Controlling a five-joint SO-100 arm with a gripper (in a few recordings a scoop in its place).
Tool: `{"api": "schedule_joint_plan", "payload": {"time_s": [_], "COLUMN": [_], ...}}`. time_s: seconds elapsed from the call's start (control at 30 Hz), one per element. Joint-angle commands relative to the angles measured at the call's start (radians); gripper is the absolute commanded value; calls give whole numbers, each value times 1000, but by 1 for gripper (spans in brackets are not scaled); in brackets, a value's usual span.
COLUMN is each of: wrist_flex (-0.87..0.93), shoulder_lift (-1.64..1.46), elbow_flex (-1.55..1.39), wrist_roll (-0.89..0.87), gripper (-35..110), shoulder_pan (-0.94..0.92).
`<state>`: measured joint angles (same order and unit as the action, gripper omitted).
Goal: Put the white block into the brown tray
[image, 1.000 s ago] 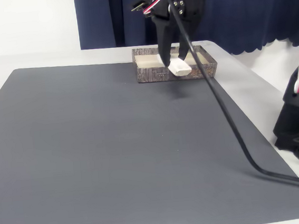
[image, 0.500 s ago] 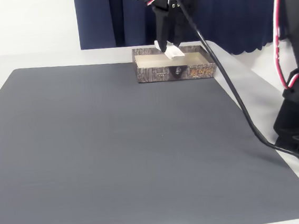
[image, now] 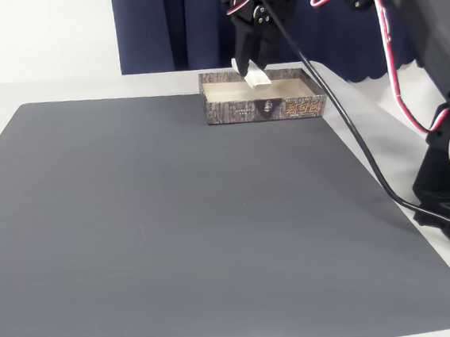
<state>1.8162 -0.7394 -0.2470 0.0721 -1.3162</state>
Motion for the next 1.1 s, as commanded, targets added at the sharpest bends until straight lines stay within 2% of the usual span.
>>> {"api": "schedule_joint_plan", "payload": {"time_s": [0.0,0.1,0.23,0.5,0.87,1.07], "wrist_flex": [63,64,63,60,9,-12], "shoulder_lift": [-6,2,5,3,31,75], "elbow_flex": [51,58,84,98,124,143], "wrist_roll": [18,118,469,1037,1278,1304], "gripper": [0,0,0,0,0,0], "shoulder_pan": [-9,-6,0,-5,9,-3]}}
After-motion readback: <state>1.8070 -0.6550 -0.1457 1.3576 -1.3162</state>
